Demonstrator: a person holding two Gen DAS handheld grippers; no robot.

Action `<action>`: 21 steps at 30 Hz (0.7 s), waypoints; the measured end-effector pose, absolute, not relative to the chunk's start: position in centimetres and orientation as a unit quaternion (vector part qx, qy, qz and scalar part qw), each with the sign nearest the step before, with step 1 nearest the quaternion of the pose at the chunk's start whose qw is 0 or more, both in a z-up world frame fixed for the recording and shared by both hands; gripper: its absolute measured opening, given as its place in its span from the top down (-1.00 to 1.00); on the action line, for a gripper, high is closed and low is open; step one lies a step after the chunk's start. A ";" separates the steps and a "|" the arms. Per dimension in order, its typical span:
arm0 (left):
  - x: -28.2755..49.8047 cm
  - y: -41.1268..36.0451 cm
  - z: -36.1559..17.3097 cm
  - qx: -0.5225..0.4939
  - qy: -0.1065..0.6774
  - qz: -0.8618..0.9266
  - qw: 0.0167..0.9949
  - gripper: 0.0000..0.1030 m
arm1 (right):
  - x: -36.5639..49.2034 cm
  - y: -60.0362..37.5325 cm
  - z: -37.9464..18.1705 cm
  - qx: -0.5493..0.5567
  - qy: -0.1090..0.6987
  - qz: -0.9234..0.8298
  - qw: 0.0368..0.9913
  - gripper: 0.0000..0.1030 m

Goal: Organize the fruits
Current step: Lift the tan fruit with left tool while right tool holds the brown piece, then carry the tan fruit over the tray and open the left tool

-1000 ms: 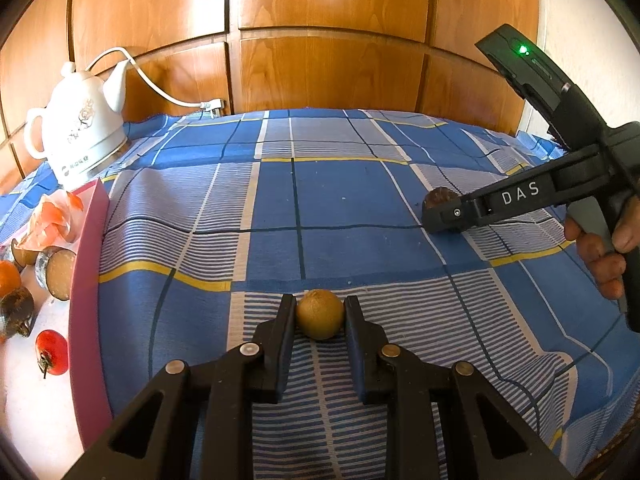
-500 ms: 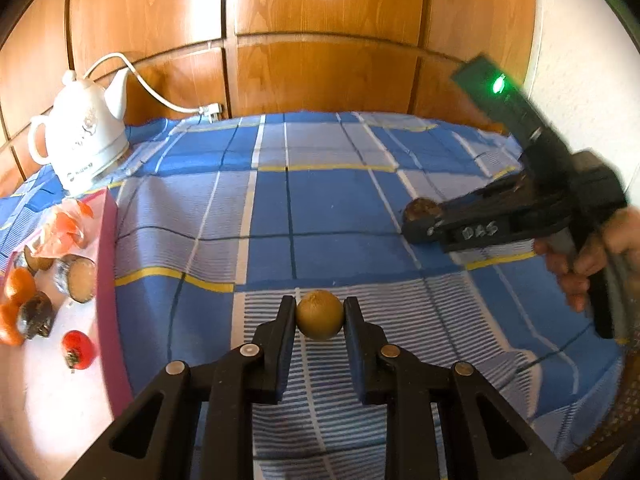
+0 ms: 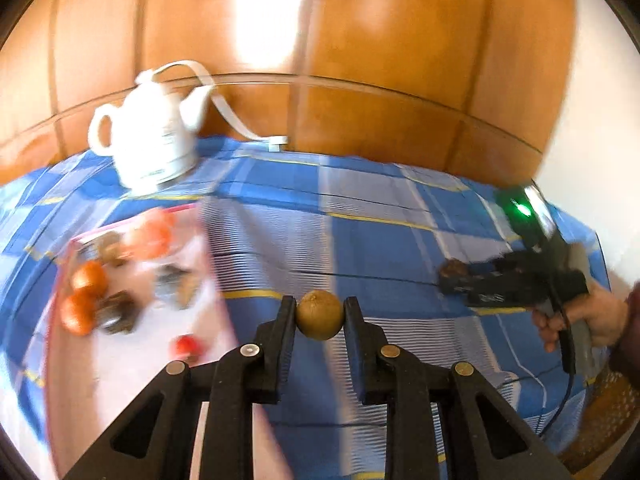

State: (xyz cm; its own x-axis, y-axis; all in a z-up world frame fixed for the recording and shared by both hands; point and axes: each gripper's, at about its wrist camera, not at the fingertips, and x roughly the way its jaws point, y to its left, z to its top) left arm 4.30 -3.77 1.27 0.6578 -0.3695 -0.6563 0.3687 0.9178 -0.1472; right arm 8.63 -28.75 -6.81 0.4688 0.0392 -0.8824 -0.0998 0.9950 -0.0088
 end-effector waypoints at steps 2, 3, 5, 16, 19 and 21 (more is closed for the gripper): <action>4.9 -0.6 1.2 -0.026 0.370 -0.172 0.913 0.53 | 8.6 -28.8 -6.8 -0.030 0.514 0.041 0.856 0.14; 5.2 0.9 1.0 -0.036 0.374 -0.157 0.913 0.53 | 8.6 -28.7 -6.8 -0.030 0.514 0.041 0.856 0.14; 5.5 3.9 0.5 -0.053 0.380 -0.123 0.915 0.53 | 8.6 -28.7 -6.8 -0.028 0.515 0.040 0.856 0.14; 8.1 11.0 -3.6 -0.100 0.429 -0.034 0.897 0.53 | 8.6 -28.7 -6.7 -0.027 0.516 0.038 0.855 0.14; 8.3 11.4 -4.1 -0.093 0.436 -0.024 0.895 0.48 | 8.6 -28.8 -6.8 -0.027 0.516 0.038 0.855 0.14; 8.3 11.3 -4.3 -0.085 0.433 -0.019 0.897 0.38 | 8.6 -28.8 -6.8 -0.027 0.516 0.038 0.855 0.14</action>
State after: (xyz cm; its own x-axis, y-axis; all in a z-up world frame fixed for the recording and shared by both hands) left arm 8.26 11.29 -4.25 0.6243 -0.1069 -0.7738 -0.0399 0.9849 -0.1682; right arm 8.59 -28.77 -6.75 0.4640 0.0376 -0.8850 -0.0937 0.9956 -0.0069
